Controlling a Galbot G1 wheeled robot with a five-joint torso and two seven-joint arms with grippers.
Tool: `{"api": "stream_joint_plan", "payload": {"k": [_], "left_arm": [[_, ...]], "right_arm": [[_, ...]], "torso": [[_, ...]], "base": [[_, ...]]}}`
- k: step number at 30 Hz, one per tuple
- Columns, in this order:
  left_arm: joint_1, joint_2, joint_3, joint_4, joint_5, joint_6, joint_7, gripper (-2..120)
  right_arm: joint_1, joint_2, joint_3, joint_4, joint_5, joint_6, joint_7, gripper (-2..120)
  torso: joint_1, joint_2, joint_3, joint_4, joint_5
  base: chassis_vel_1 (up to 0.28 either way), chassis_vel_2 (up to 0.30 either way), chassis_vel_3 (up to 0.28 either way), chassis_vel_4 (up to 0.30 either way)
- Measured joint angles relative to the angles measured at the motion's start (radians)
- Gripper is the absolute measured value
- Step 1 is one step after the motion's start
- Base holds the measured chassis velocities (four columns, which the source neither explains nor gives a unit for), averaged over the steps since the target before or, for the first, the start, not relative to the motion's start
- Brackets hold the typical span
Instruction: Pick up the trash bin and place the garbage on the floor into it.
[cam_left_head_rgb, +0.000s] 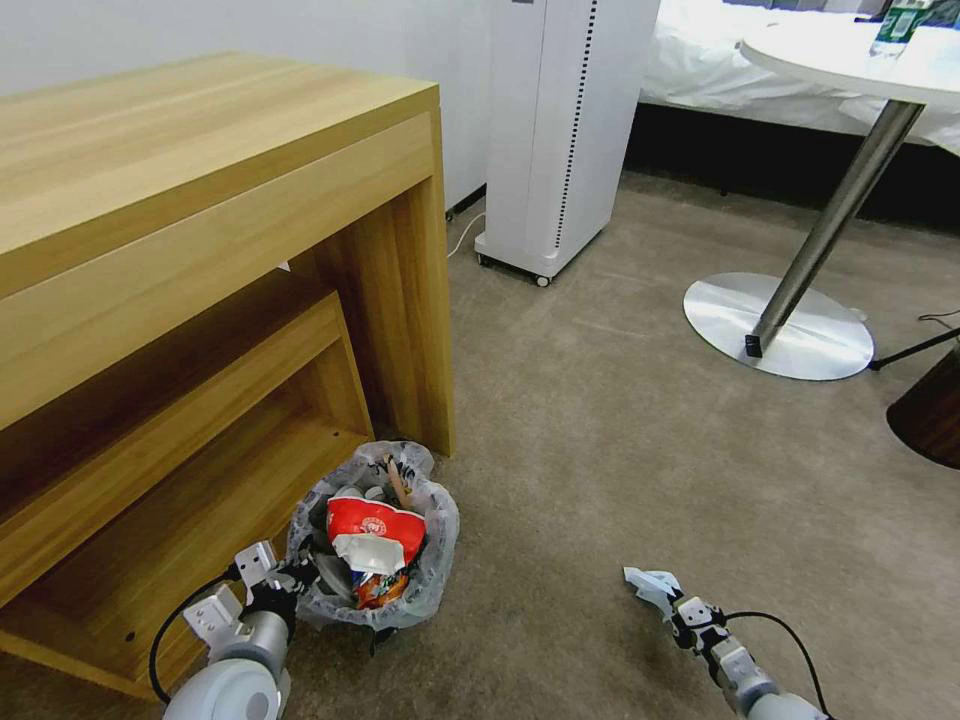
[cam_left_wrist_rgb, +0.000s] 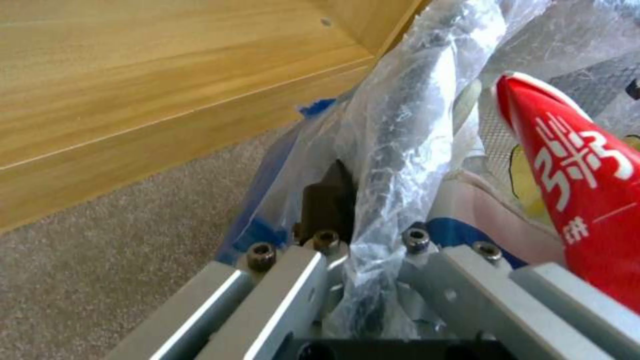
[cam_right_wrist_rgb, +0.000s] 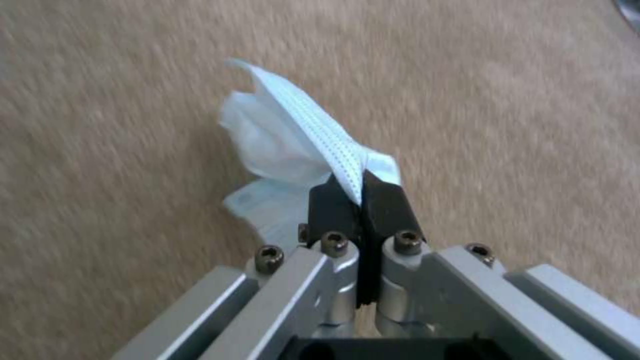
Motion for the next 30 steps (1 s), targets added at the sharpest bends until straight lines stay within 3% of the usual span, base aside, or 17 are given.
{"api": "stream_joint_plan", "payload": {"k": [5,9,12,17,21,24,26,30], "left_arm": [[0.002,0.001,-0.003,-0.001,0.0,0.0,0.0,0],[0.008,0.001,-0.011,-0.013,-0.001,0.001,-0.003,0],[0.011,0.001,-0.016,-0.023,-0.004,0.004,-0.008,0],[0.013,-0.002,-0.015,-0.027,-0.004,0.005,-0.009,0],[0.011,-0.005,-0.011,-0.031,-0.003,0.008,-0.009,0],[0.001,-0.002,0.003,-0.036,-0.004,0.017,-0.014,0],[-0.005,0.002,0.011,-0.037,-0.007,0.022,-0.018,0],[-0.005,0.005,0.021,-0.046,-0.008,0.028,-0.024,0]], "right_arm": [[-0.008,-0.028,0.012,0.064,0.011,0.056,-0.037,0],[-0.001,-0.06,0.027,0.135,0.023,0.153,-0.122,0],[0.013,-0.108,0.057,0.245,0.022,0.248,-0.219,0],[0.023,-0.164,0.083,0.43,0.019,0.277,-0.285,0],[0.048,-0.198,0.071,0.575,0.025,0.246,-0.292,0],[0.098,-0.213,0.034,0.736,0.102,0.131,-0.248,0],[0.12,-0.213,0.023,0.777,0.129,0.094,-0.231,0],[0.303,-0.162,-0.119,0.845,0.255,-0.018,-0.138,0]], "torso": [[0.0,0.0,0.0,-0.0001,0.0],[0.0,0.0,0.0,-0.0001,0.0001],[0.0,0.0,0.0,0.0,-0.0001],[0.0,0.0,0.0,0.0001,-0.0003],[0.0,0.0,0.0,0.0001,-0.0003],[0.0,0.0,0.0,0.0,-0.0001],[0.0,0.0,0.0,-0.0001,-0.0002],[0.0,0.0,0.0,-0.0002,0.0004]], "base": [[0.0,0.0,0.0,0.0],[0.0,0.0,0.0,0.0],[0.0,0.0,0.0,0.0],[0.0,0.0,0.0,0.0],[0.0,0.0,0.0,0.0],[0.0,0.0,0.0,0.0],[0.0,0.0,0.0,0.0],[0.0,0.0,0.0,0.0]]}}
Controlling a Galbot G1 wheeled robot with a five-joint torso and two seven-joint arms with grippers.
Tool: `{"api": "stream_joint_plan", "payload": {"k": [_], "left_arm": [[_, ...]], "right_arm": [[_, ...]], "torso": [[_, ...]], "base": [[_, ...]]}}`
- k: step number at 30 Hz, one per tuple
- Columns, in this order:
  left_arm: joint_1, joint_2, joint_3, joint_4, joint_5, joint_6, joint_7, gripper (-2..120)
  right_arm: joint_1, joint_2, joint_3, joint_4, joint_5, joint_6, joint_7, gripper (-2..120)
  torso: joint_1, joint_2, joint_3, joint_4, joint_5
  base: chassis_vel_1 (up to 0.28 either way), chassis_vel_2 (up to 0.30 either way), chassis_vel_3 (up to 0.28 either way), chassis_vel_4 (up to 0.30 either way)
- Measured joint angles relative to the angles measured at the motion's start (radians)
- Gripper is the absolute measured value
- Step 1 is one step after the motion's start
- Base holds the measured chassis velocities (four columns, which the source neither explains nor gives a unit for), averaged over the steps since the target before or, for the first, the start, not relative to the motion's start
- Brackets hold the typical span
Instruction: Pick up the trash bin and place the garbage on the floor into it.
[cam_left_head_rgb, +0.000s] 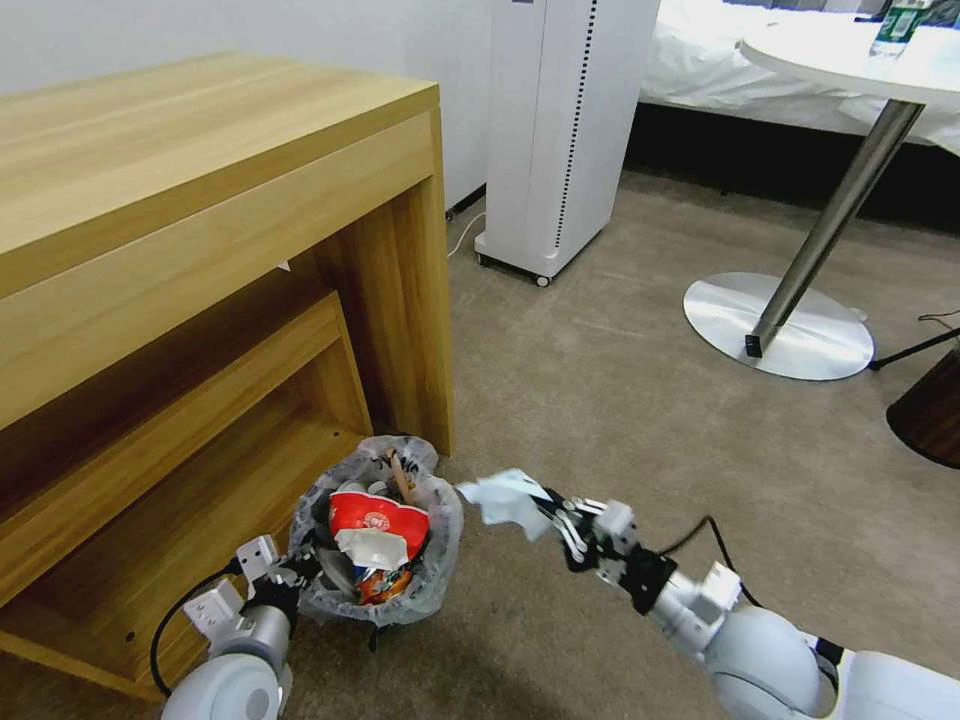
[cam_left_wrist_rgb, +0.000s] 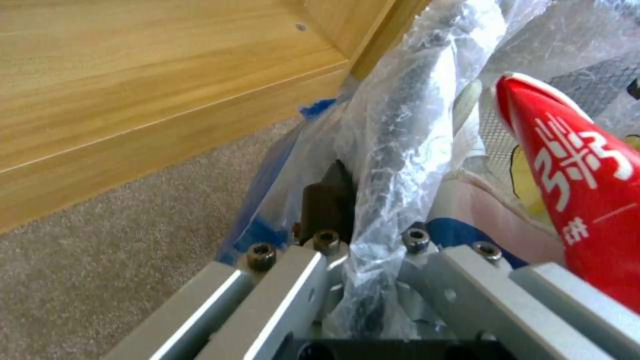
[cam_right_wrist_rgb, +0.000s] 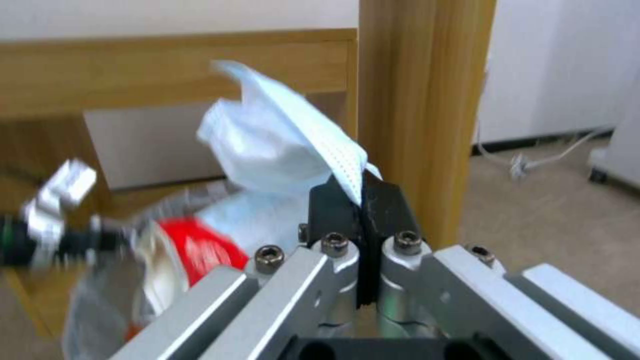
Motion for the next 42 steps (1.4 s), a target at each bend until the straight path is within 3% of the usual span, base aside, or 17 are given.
{"api": "stream_joint_plan", "payload": {"k": [6,9,15,30,42], "left_arm": [[0.021,-0.005,-0.002,-0.023,0.009,0.0,0.0,0],[0.027,-0.007,-0.003,-0.028,0.011,0.0,0.0,0],[0.05,-0.015,-0.016,-0.054,0.018,-0.002,0.002,0],[0.066,-0.02,-0.027,-0.066,0.022,-0.013,0.007,0],[0.073,-0.03,-0.028,-0.068,0.034,-0.02,0.014,0]], "right_arm": [[0.27,0.131,-0.211,-0.028,0.189,-0.112,0.135,0],[0.304,0.166,-0.244,-0.044,0.212,-0.129,0.163,0],[0.418,0.309,-0.375,-0.131,0.267,-0.178,0.232,0],[0.489,0.399,-0.477,-0.24,0.274,-0.231,0.3,0],[0.52,0.436,-0.509,-0.238,0.276,-0.242,0.308,0]], "torso": [[0.0,0.0,0.0,0.0003,-0.0008],[0.0,0.0,0.0,0.0002,-0.0006],[0.0,0.0,0.0,0.0004,-0.0007],[0.0,0.0,0.0,0.0002,-0.0005],[0.0,0.0,0.0,0.0002,-0.0005]], "base": [[0.0,0.0,0.0,0.0],[0.0,0.0,0.0,0.0],[0.0,0.0,0.0,0.0],[0.0,0.0,0.0,0.0],[0.0,0.0,0.0,0.0]]}}
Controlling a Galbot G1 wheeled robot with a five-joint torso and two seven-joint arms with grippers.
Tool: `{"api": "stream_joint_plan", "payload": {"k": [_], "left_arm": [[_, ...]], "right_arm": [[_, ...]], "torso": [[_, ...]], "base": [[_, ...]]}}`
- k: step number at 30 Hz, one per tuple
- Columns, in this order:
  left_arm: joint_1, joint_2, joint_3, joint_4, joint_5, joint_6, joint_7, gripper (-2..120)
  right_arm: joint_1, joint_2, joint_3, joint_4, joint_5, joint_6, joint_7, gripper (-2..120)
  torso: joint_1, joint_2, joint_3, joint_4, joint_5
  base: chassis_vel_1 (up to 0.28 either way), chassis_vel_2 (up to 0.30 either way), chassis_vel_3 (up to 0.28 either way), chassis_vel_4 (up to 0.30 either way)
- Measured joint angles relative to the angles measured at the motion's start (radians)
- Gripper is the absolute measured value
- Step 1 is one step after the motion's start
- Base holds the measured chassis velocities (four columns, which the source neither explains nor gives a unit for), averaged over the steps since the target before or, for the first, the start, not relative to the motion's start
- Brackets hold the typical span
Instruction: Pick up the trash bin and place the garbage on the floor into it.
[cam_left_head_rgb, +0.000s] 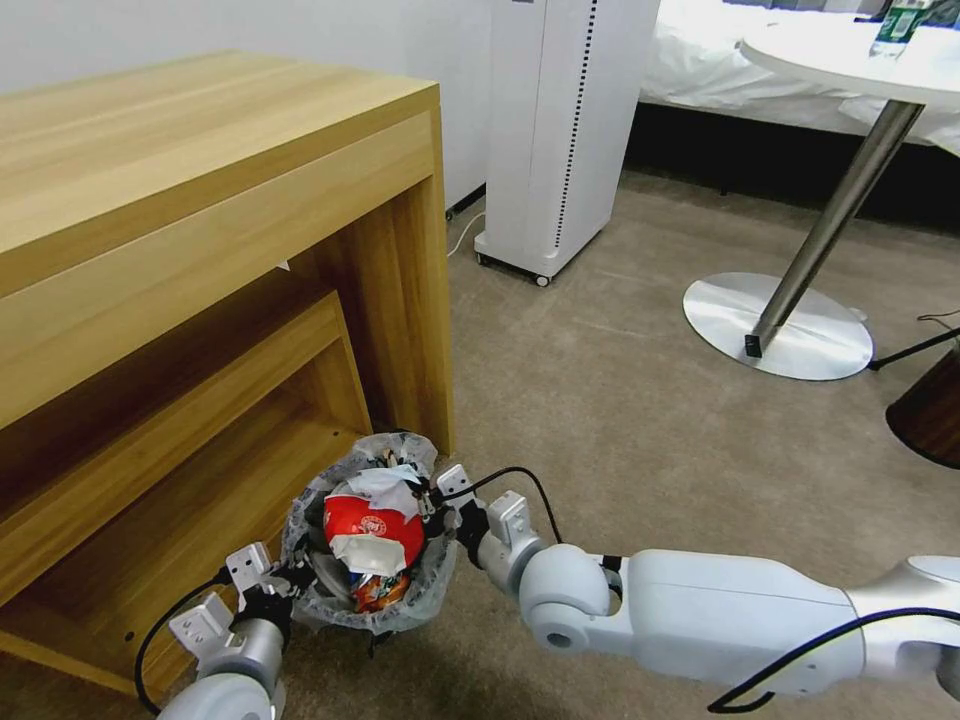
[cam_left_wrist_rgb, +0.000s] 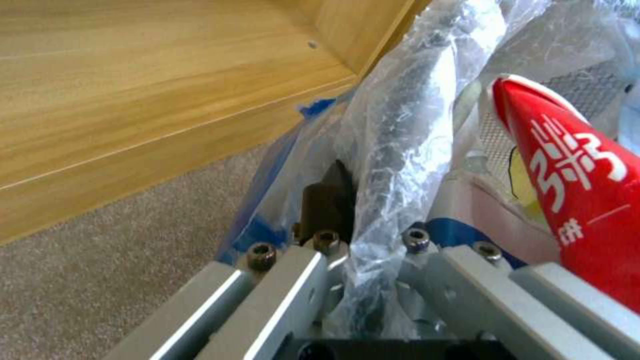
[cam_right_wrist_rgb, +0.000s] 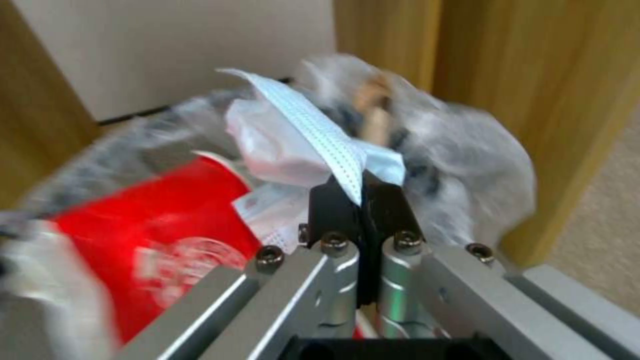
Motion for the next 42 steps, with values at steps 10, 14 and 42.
{"api": "stream_joint_plan", "payload": {"k": [10,14,42], "left_arm": [[0.005,-0.003,-0.004,-0.004,0.002,-0.003,0.002,0],[0.009,-0.003,-0.005,-0.004,0.003,-0.005,0.003,0],[0.028,-0.025,0.005,-0.009,0.039,-0.012,0.02,0]], "right_arm": [[0.0,0.009,-0.014,-0.016,0.005,-0.008,0.014,0],[-0.006,0.013,-0.015,-0.033,0.005,-0.016,0.026,0],[-0.052,-0.052,0.006,-0.004,-0.084,0.047,-0.074,92]], "torso": [[0.0,0.0,0.0,0.0,0.0001],[0.0,0.0,0.0,0.0,0.0],[0.0,0.0,0.0,0.0,0.0001]], "base": [[0.0,0.0,0.0,0.0],[0.0,0.0,0.0,0.0],[0.0,0.0,0.0,0.0]]}}
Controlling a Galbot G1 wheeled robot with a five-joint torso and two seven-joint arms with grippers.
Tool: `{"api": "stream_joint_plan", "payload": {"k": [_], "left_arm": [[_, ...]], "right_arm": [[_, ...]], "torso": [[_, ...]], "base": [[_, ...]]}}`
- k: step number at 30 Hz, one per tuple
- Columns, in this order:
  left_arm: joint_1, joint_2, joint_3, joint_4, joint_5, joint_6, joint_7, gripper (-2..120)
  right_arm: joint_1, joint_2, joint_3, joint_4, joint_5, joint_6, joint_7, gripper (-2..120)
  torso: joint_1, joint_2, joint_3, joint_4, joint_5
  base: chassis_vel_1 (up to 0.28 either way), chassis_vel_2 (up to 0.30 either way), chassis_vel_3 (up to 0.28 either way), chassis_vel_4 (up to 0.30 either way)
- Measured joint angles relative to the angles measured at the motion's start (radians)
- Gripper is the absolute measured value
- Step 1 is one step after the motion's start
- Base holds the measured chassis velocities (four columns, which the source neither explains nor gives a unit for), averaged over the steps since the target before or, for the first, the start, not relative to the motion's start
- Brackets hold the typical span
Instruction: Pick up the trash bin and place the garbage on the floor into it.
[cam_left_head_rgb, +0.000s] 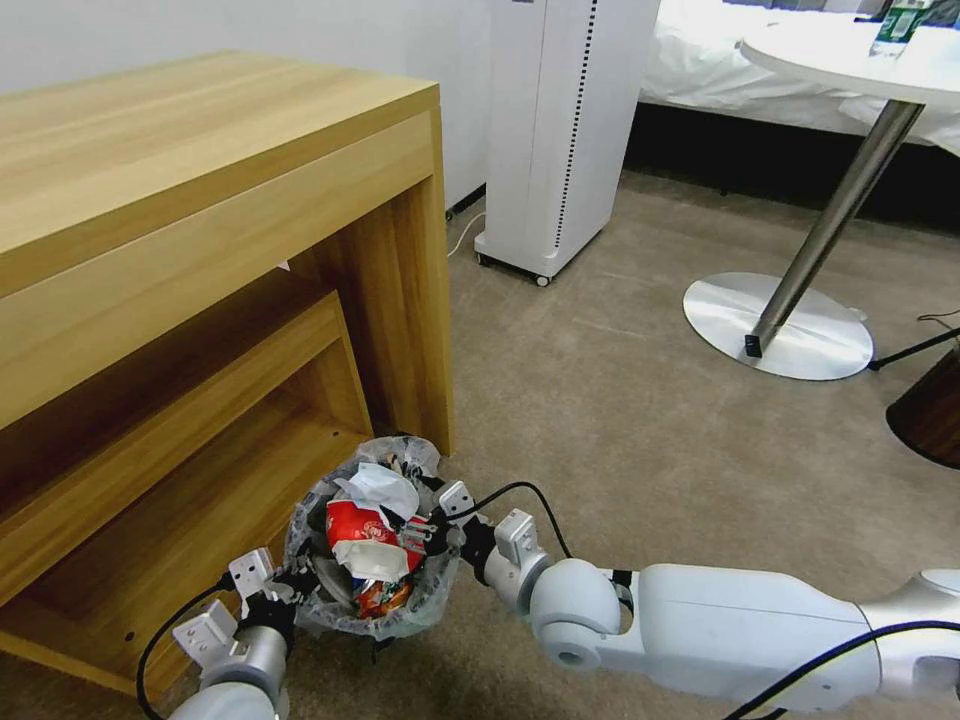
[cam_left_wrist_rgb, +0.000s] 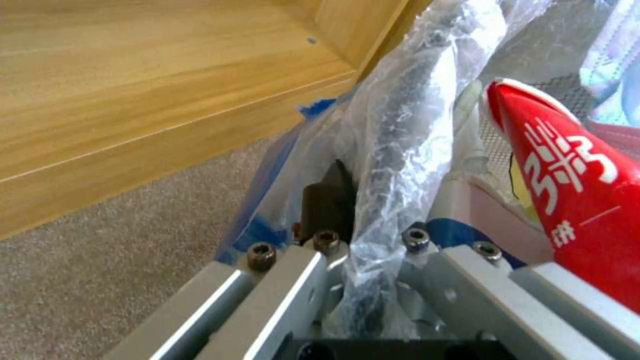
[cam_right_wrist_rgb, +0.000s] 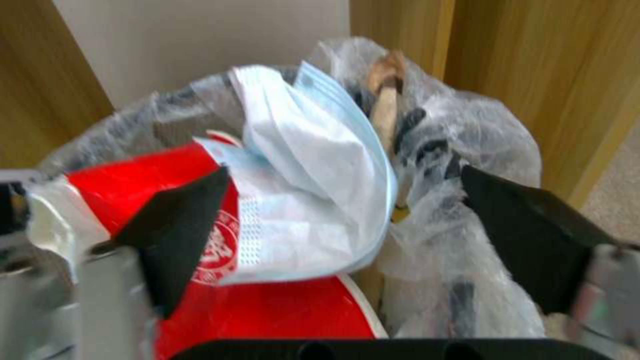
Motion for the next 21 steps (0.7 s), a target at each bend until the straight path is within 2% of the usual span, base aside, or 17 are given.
{"api": "stream_joint_plan", "payload": {"k": [3,8,11,12,14,16,19,21], "left_arm": [[0.001,-0.004,0.002,0.0,0.007,-0.001,0.002,0],[-0.001,-0.007,0.003,0.004,0.012,-0.001,0.003,0],[0.0,-0.006,0.003,0.004,0.013,-0.001,0.003,0],[0.0,-0.006,0.003,0.004,0.013,-0.001,0.003,0],[0.003,-0.002,0.001,0.001,0.013,0.002,0.003,0],[0.007,0.004,-0.003,-0.004,0.012,0.007,0.002,0],[0.018,0.024,-0.016,-0.021,-0.003,0.033,-0.014,0],[0.021,0.032,-0.018,-0.03,-0.016,0.047,-0.024,0]], "right_arm": [[-0.012,-0.006,0.016,0.004,-0.01,0.029,-0.02,99],[-0.051,-0.032,0.08,0.024,-0.03,0.084,-0.09,100],[-0.116,-0.069,0.173,0.053,-0.061,0.123,-0.159,100],[-0.116,-0.069,0.173,0.053,-0.061,0.123,-0.159,100],[-0.147,-0.093,0.235,0.069,-0.077,0.139,-0.185,100],[-0.163,-0.112,0.275,0.087,-0.08,0.15,-0.193,100],[-0.215,-0.163,0.389,0.141,-0.086,0.165,-0.201,100],[-0.233,-0.18,0.419,0.156,-0.088,0.167,-0.201,100]], "torso": [[0.0,0.0,0.0,0.0001,0.0],[0.0,0.0,0.0,0.0001,-0.0003],[0.0,0.0,0.0,0.0,0.0],[0.0,0.0,0.0,0.0,0.0],[0.0,0.0,0.0,0.0,0.0001],[0.0,0.0,0.0,-0.0001,0.0001],[0.0,0.0,0.0,0.0002,0.0],[0.0,0.0,0.0,0.0001,0.0]], "base": [[0.0,0.0,0.0,0.0],[0.0,0.0,0.0,0.0],[0.0,0.0,0.0,0.0],[0.0,0.0,0.0,0.0],[0.0,0.0,0.0,0.0],[0.0,0.0,0.0,0.0],[0.0,0.0,0.0,0.0],[0.0,0.0,0.0,0.0]]}}
